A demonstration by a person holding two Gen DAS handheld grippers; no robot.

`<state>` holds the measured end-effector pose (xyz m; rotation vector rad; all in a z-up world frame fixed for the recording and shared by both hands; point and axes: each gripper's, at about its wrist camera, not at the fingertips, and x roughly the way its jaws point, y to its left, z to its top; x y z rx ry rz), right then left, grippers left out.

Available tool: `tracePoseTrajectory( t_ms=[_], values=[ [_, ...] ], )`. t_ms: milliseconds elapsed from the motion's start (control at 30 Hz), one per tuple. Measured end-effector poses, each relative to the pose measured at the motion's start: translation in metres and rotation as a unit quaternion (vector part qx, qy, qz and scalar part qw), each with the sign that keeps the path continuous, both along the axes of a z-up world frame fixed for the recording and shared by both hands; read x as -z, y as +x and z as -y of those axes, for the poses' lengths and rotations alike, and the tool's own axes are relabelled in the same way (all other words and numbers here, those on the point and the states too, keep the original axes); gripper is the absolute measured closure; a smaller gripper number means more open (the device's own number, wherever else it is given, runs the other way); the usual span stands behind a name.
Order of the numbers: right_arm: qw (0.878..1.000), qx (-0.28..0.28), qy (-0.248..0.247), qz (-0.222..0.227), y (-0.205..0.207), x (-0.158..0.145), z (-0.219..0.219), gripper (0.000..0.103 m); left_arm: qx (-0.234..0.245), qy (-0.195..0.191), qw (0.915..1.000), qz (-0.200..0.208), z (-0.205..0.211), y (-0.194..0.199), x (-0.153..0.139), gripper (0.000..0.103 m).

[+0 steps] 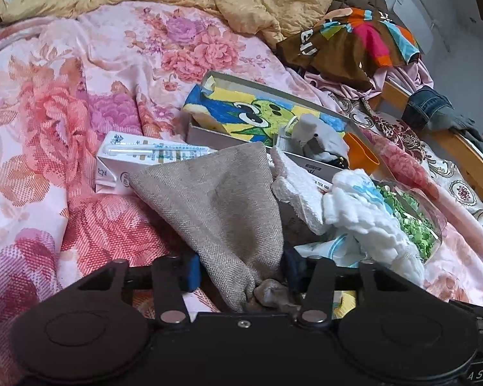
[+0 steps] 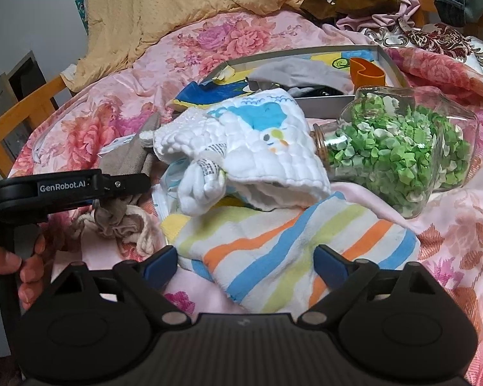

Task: Organize soft objects
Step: 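Grasp the beige cloth bag with the left tool while the right tool approaches the striped sock, then grasp the striped sock with the right tool while the left tool lifts the beige bag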

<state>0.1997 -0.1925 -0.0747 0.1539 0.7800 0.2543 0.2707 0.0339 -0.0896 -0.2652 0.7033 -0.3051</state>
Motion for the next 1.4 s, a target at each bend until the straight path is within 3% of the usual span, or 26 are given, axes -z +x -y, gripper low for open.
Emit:
tracePoseTrajectory(
  t_ms=[167, 733, 900, 1167, 1400],
  values=[
    [1.0, -0.001, 0.008, 0.001, -0.001, -0.003, 0.001, 0.017, -0.012, -0.006, 0.9999, 0.005, -0.003, -0.012, -0.002, 0.065],
    [1.0, -0.006, -0.018, 0.0, -0.006, -0.002, -0.004, 0.023, -0.002, -0.029, 0.999, 0.035, 0.014, -0.07, -0.001, 0.071],
    [1.0, 0.002, -0.019, 0.001, -0.007, -0.002, 0.0, 0.035, -0.016, -0.04, 0.9986, 0.032, 0.013, -0.08, -0.003, 0.072],
    [1.0, 0.024, -0.012, -0.005, -0.007, -0.003, 0.008, 0.053, -0.016, -0.024, 0.9991, 0.031, 0.022, -0.091, -0.006, 0.073],
    [1.0, 0.028, -0.008, -0.005, -0.014, -0.005, 0.01, 0.077, -0.02, -0.019, 0.9992, 0.028, 0.025, -0.097, -0.01, 0.073]
  ],
)
